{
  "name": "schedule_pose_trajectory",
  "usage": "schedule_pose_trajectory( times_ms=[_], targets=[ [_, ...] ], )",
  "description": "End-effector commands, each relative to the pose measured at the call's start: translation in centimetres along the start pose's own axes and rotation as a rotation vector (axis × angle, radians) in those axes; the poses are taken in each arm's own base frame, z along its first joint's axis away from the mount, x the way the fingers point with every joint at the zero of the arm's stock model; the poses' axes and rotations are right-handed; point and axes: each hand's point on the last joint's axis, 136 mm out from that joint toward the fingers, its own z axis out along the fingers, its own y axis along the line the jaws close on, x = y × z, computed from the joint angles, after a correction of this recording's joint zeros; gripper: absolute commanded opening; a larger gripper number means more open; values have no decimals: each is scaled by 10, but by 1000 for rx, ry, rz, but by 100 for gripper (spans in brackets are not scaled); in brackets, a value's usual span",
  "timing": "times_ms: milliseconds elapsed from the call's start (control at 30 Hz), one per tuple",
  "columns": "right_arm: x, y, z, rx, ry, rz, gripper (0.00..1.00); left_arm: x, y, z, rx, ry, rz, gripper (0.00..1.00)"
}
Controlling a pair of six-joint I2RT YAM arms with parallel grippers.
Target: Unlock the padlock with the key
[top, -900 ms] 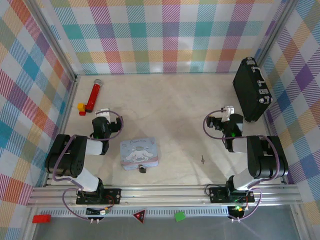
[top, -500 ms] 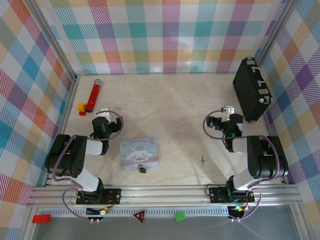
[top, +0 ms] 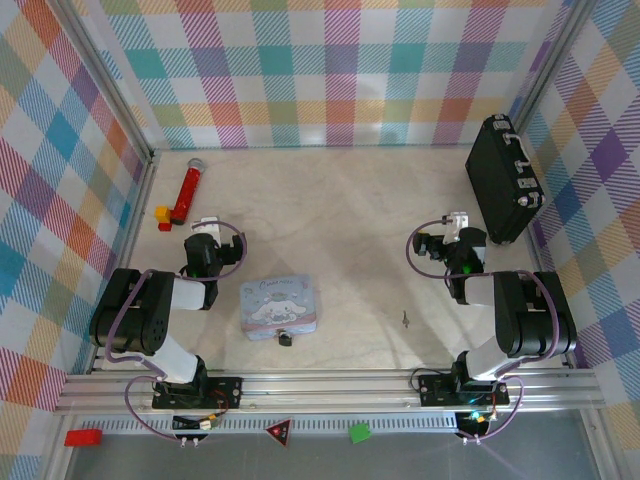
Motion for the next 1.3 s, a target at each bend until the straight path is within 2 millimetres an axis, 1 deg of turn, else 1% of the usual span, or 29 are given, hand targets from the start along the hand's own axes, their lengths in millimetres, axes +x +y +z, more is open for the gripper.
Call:
schedule_pose_trajectory(
  times_ms=[0,67,167,233,267,333,400,500,567,633,667,700,767,833,867,933,967,1033,1100,1133,1200,1267],
  targets=[
    [-12,4,2,-13,-39,0,99,-9,-1,0,0,-29,4,100],
    [-13,4,1,-14,-45,-3,99,-16,-4,-6,16,-57,9,100],
    [-25,12,-5,-45,-42,-24,99,-27,-14,-25,81,-110,33,100],
    [-30,19,-12,-56,-10,-36,99,-41,-9,-41,43,-155,27,100],
    [-35,23,-16,-63,-12,-50,99,-49,-6,-48,23,-163,15,100],
    [-44,25,-23,-48,-17,-53,99,-64,0,-60,-5,-159,-21,100],
    [-57,31,-32,-70,-38,-31,99,-82,-2,-72,6,-172,-54,100],
    [-81,42,-48,-117,-69,12,99,-110,-11,-88,62,-183,-116,100],
    [-98,43,-61,-118,-63,89,99,-128,-14,-99,78,-155,-171,100],
    [-114,47,-74,-131,-38,128,99,-136,-11,-108,59,-106,-207,100],
    [-117,50,-81,-133,-7,141,99,-140,-8,-113,39,-90,-223,100],
    [-122,49,-87,-124,3,167,99,-140,-3,-116,10,-69,-240,100],
    [-129,37,-103,-39,26,293,99,-130,17,-128,-114,2,-331,100],
    [-128,28,-117,31,55,414,99,-112,39,-143,-251,69,-429,100],
    [-124,27,-125,45,72,462,99,-107,47,-152,-295,81,-464,100],
    [-122,32,-135,19,73,489,99,-100,53,-165,-319,66,-512,100],
    [-119,35,-140,6,78,504,99,-99,53,-171,-304,47,-526,100],
    [-116,39,-150,-12,89,503,99,-95,49,-181,-247,18,-551,100],
    [-113,45,-159,-37,117,472,99,-88,46,-189,-206,4,-587,100],
    [-111,46,-163,-37,137,465,99,-85,40,-192,-166,10,-583,100],
    [-105,50,-169,-54,181,456,99,-81,20,-195,-44,43,-532,100],
    [-95,58,-173,-78,252,467,99,-76,-7,-197,112,92,-480,100]
  ],
)
